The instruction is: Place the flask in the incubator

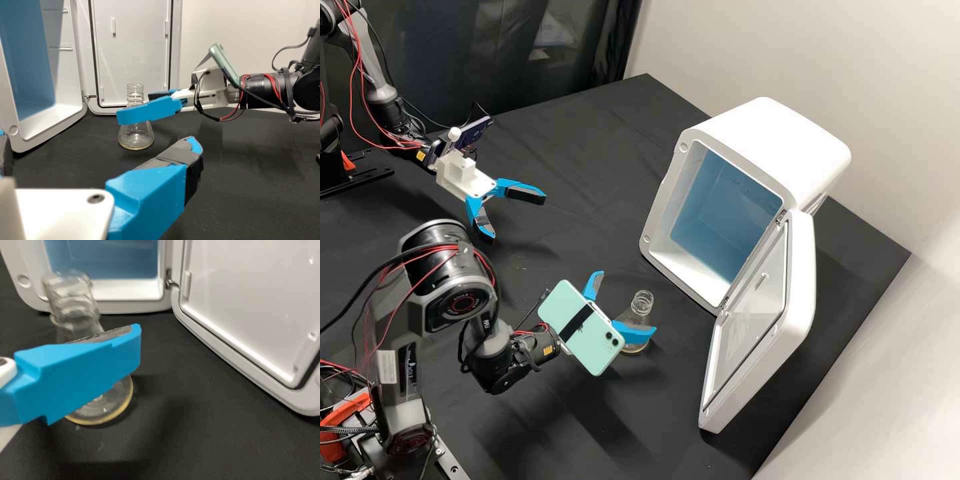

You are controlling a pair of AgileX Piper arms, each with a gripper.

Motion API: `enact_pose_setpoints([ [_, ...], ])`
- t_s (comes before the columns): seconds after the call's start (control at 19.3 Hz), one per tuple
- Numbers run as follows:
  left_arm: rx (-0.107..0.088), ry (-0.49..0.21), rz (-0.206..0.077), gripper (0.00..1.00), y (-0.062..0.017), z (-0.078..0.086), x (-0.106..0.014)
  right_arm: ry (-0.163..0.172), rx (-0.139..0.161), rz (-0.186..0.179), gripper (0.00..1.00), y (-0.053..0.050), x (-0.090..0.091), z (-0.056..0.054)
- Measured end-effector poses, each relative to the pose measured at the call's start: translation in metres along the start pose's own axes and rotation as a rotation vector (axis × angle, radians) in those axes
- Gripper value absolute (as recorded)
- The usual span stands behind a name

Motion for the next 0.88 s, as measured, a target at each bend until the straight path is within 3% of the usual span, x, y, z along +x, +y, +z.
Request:
enact_pose_setpoints([
  [0.21, 0.000, 0.000, 0.000, 1.00, 0.0000, 0.000, 0.000, -0.038, -0.013, -0.014, 1.00, -0.003, 0.012, 0.010],
  [0.41, 0.000, 0.000, 0.000, 1.00, 0.0000, 0.000, 0.000, -0.061, -0.022, -0.004, 1.00, -0.001, 0.017, 0.017],
  [0.88, 0.000, 0.000, 0.000, 1.00, 0.0000, 0.000, 0.000, -0.064, -0.015, 0.045, 1.00, 0.004, 0.036, 0.016],
])
